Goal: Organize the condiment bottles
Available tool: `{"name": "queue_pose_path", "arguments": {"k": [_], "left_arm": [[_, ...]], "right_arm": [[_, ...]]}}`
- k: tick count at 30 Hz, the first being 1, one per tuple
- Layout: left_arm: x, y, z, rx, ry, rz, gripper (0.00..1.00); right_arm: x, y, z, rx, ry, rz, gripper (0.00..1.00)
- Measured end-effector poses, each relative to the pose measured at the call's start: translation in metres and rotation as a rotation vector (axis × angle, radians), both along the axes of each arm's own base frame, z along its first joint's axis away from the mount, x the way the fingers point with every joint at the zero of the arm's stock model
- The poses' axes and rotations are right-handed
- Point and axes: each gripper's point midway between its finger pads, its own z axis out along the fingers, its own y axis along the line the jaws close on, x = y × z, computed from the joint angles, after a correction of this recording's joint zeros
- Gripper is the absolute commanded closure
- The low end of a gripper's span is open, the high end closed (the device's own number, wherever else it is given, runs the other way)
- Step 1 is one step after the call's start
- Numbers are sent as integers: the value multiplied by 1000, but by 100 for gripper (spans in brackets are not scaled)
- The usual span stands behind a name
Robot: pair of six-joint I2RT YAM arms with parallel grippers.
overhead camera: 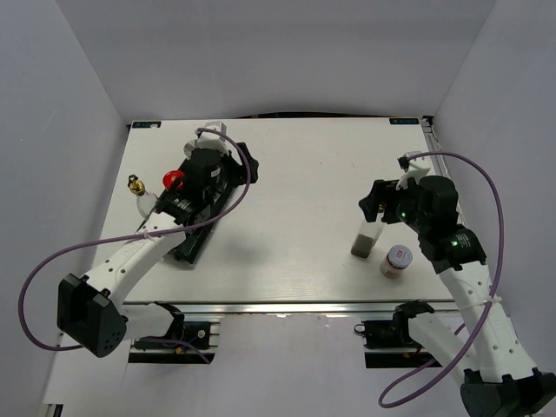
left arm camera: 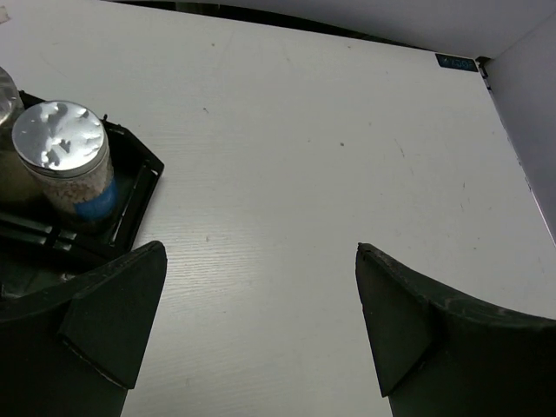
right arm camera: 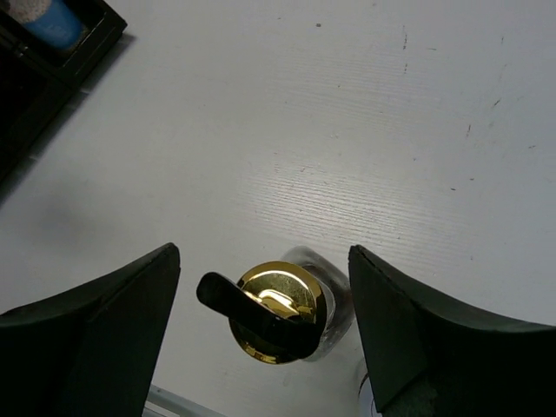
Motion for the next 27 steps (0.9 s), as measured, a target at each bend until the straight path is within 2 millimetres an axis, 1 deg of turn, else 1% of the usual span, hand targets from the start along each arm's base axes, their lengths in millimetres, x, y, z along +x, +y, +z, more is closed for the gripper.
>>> {"name": "queue_pose_path", "arguments": {"k": [2,3,4,5,6,8,9,11,12,15,18,21,23,25,27], "left_arm": [[-2,-3,-7,1,9,-20,2],[-3,-6,-9,1,5,-35,2],[-5,-9,-10,-3,0,-54,2],[-6,-12,-11,-6,-5,-77,2],[-9,-17,-13,-9,-11,-110,2],[-14,-28,-13,-18,-33,-186,2],[-17,-34,-14,-19,-42,-228,2],[-26,-47,-16,-23,-58,-320,2],[-31,-56,-16,-22,-69,-380,2],[-50,-83,-14,-17,-112,-557,2],[-73,-115,-17,11,-161,-746,2],[-104,-146,-27,53,-202,-925,2],[-122,-162,-34,76,-231,-1021,2],[-132,-173,-39,88,-252,-1085,2],[-135,-180,-48,104,-258,-1124,2]], "right_arm": [[3,0,-1,-12,-7,-7,26],[5,1,-2,-14,-8,-9,29],[7,1,-3,-18,-11,-11,42],[9,1,-5,-24,-10,-15,49],[10,2,-7,-28,-6,-17,62],[12,1,-12,-46,1,-24,70],[13,1,-11,-44,-5,-27,81],[12,4,-10,-40,-5,-22,89],[12,5,-10,-39,-4,-17,95],[9,12,-10,-28,-2,17,100],[6,24,-9,-17,4,74,100],[4,48,-8,-18,21,163,100],[1,68,-4,-22,29,236,100],[-2,86,3,-22,26,298,100],[-8,108,15,-11,16,375,100]]}}
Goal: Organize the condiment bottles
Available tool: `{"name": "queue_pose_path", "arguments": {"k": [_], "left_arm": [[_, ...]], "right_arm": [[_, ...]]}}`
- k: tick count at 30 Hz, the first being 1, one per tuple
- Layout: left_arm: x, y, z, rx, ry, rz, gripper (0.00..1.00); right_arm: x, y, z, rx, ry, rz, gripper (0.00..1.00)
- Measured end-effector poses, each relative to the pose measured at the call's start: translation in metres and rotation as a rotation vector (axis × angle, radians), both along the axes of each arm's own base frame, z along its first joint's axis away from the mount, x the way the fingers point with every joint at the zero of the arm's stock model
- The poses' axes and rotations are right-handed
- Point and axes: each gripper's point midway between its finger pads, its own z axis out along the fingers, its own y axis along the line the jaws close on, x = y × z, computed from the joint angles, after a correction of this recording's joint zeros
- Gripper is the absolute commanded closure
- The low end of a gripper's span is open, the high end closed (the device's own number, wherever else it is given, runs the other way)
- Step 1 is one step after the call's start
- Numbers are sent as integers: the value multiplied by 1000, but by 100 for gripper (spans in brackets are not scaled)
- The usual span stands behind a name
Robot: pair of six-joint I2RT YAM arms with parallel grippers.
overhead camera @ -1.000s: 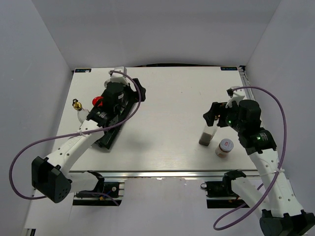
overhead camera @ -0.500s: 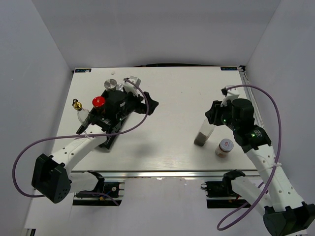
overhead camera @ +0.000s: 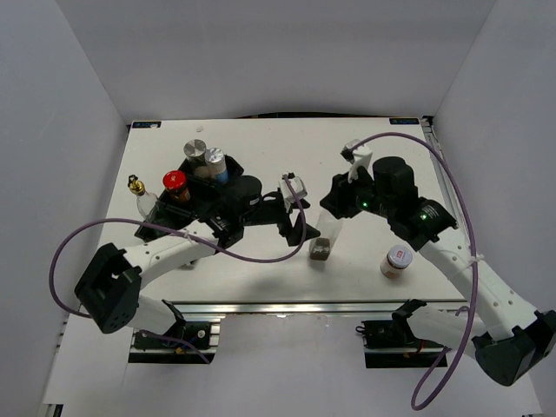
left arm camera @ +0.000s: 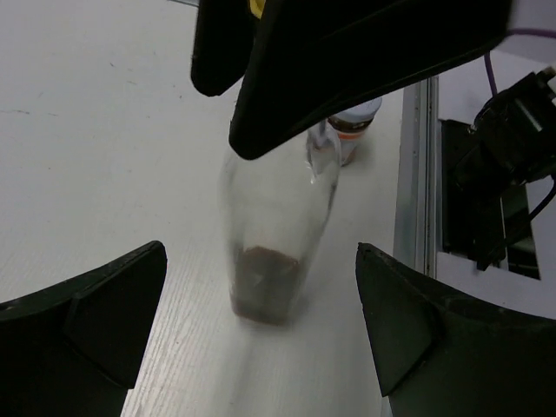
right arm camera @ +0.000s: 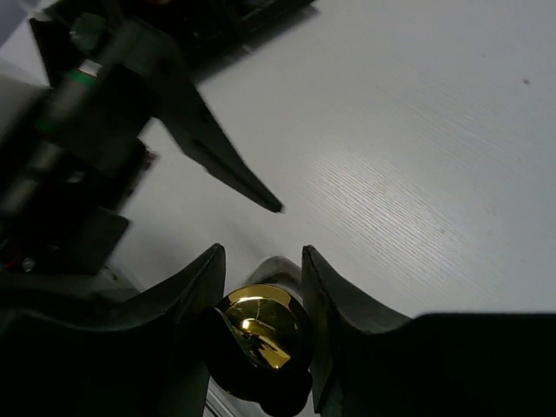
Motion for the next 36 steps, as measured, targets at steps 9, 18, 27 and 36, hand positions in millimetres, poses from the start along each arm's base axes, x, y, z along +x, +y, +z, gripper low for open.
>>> {"name": "queue_pose_path", "arguments": {"k": [9,18,27,36], "left_arm": [[-6,-10,-29,46,-14,-112,2],[-20,-12,-12,7,-78,-193,71],[-12,-8,-3,-8,-113,-148,100],[23,14,-23,55,-64,140,100]], "right_arm": [[-27,52,38,86,12,261,100],[-35,59,50,117,1,328,90],[-25,50,54,105,-21,250,11],[-24,26,106,183,-220,119,11]]}}
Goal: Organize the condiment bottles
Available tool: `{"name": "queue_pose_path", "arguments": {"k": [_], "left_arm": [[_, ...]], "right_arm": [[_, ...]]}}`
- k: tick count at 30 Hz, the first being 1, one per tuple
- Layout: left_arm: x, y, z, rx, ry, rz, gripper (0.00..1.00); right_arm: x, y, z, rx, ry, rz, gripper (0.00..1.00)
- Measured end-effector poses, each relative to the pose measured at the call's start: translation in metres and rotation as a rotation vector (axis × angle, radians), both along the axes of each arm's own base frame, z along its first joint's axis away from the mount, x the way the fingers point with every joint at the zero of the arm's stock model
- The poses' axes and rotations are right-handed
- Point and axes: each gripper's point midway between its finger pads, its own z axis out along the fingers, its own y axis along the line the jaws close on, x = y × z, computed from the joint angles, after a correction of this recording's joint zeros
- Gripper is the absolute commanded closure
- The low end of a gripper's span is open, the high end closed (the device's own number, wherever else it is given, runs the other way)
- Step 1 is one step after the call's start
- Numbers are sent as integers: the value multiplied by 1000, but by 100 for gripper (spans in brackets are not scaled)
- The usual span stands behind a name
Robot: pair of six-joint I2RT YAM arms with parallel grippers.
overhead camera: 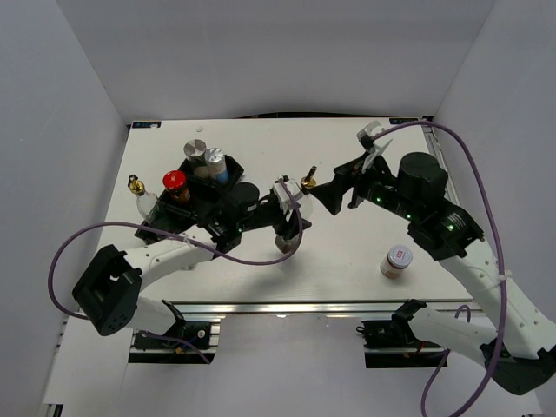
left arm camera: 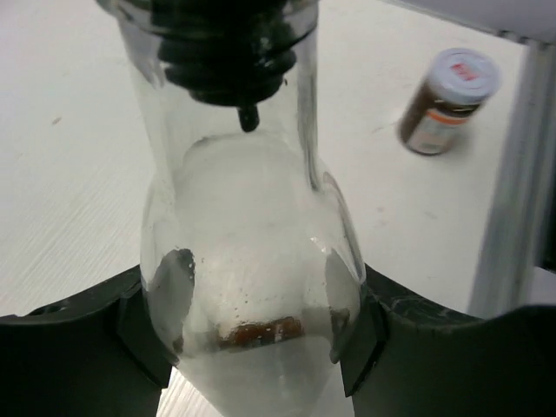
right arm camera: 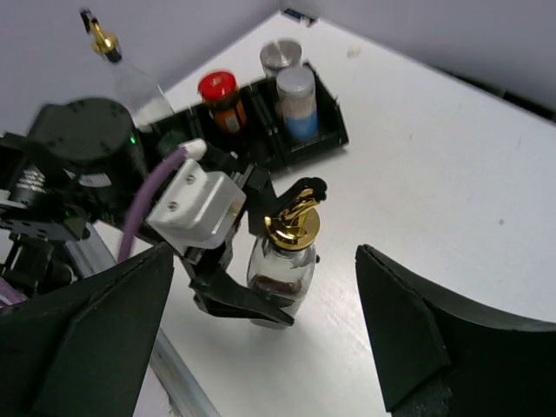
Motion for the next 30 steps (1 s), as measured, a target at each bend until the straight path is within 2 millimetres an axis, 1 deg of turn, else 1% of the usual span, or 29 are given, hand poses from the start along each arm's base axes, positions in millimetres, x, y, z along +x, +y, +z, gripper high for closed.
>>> {"name": "queue_pose_path", "arguments": {"k": [3,6,9,11,12,13,14,17,20,22,25,30], "left_arm": [[15,19,-10,27,10,153,100],[32,43,-17,52,19,329,100],[47,71,-11,45,11,517,100],[57,97,-1,27,-5,673,100],[61,116,7,9,-12,778,100],[61,124,10,0,-16,817,100],[63,137,17,-23,-22,890,100],[61,182,28,-76,-43,1107,100],[54,223,26,-88,-50,1302,100],[48,245,22,-87,-54,1412,100],[39,276,17,-74,-68,1569,100],[26,316,19,-68,-120,1781,100]], "right_arm": [[-5,-7,20,50,-69,-19,11],[-5,-12,28,78,-107,-40,11],[1,-16,18,70,-105,-81,11],[9,-20,6,52,-87,-127,11],[13,-23,-1,40,-76,-154,11],[17,-25,-6,31,-68,-178,11],[21,-28,-12,25,-59,-207,11],[28,-35,-33,-1,-32,-267,11],[33,-42,-58,-35,11,-314,11],[36,-46,-70,-49,31,-341,10],[41,-54,-78,-58,46,-385,11],[50,-68,-84,-49,49,-456,11]]}}
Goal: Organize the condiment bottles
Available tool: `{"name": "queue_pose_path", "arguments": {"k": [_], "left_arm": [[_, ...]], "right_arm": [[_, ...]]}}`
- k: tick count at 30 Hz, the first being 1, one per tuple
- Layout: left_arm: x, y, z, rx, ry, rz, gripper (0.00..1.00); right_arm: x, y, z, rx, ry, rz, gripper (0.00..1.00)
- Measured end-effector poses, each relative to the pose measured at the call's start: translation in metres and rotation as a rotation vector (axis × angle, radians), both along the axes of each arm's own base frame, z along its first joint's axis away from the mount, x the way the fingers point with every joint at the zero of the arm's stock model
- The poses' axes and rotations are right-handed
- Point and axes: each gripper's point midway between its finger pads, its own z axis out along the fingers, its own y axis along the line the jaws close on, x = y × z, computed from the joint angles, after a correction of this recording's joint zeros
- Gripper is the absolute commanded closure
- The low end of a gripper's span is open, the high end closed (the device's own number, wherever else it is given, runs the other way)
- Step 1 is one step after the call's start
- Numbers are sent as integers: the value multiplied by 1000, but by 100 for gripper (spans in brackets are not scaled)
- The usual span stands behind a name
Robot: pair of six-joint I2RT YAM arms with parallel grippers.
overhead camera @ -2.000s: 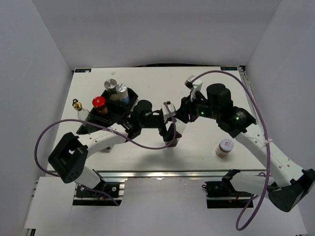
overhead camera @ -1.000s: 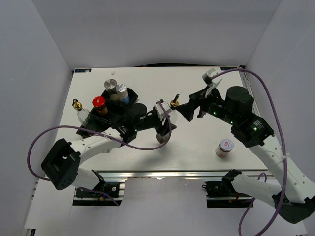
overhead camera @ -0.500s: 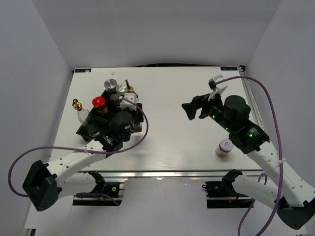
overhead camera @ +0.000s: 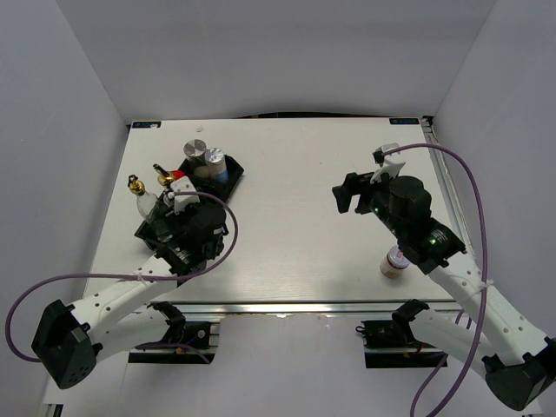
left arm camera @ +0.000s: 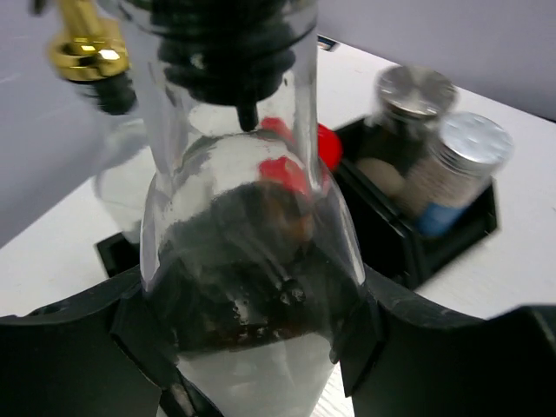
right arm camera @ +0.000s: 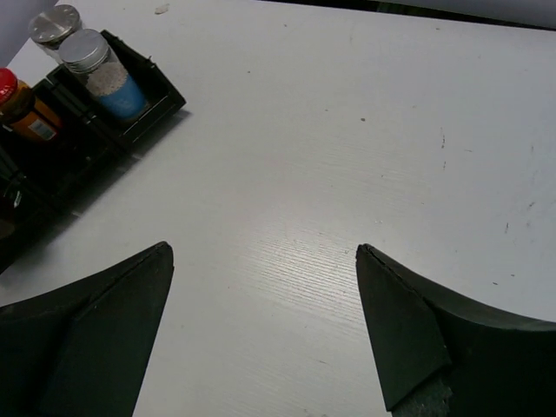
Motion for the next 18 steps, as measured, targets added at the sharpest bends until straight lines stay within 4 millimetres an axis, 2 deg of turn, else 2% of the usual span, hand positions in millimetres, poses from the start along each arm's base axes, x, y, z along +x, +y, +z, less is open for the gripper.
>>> {"name": "queue_pose_path", "arguments": {"k": [5,9,13,18], "left_arm": [[-6,35,-8,13,-13,146,100],[-7,54,-20,12,-16,211,100],[-6,63,-28,4,-28,247,100],[1,65,-41,29,-7,287,100]], "right_arm": [[2,-10,-6,0,3,-33,11],[4,-12,-4,6,-6,-42,11],[6,-13,-3,8,-9,-49,11],[7,-15,-6,3,-4,-54,11]]}}
